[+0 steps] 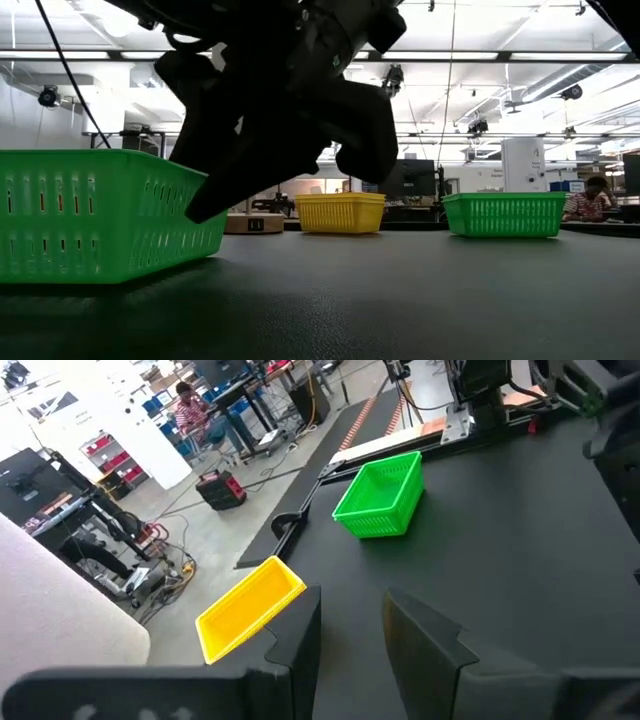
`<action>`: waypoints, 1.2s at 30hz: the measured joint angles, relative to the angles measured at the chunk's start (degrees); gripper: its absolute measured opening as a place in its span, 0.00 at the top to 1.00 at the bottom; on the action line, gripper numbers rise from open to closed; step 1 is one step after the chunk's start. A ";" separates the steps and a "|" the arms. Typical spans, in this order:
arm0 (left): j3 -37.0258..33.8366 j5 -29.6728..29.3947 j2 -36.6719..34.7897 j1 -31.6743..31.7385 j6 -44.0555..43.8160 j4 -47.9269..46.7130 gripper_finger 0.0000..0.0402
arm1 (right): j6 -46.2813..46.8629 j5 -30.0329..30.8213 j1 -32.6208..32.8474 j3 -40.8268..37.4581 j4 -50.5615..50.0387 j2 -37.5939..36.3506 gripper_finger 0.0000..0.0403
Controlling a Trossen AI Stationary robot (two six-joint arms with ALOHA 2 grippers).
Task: Stack baskets by color
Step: Stack the bottom green bin on the stacked green bins
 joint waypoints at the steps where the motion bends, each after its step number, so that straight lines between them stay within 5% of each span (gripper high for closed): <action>1: 0.00 0.02 0.00 0.00 -0.04 0.13 0.77 | -0.16 -0.05 0.01 0.54 -0.73 0.11 0.65; 13: 0.00 0.17 0.09 0.00 -0.02 0.44 0.77 | -0.71 -1.40 -0.37 0.80 -1.87 0.11 0.97; 36: -0.04 0.20 0.09 -0.02 -0.07 0.41 0.77 | 15.31 7.79 -1.94 -3.59 -15.23 -11.25 0.98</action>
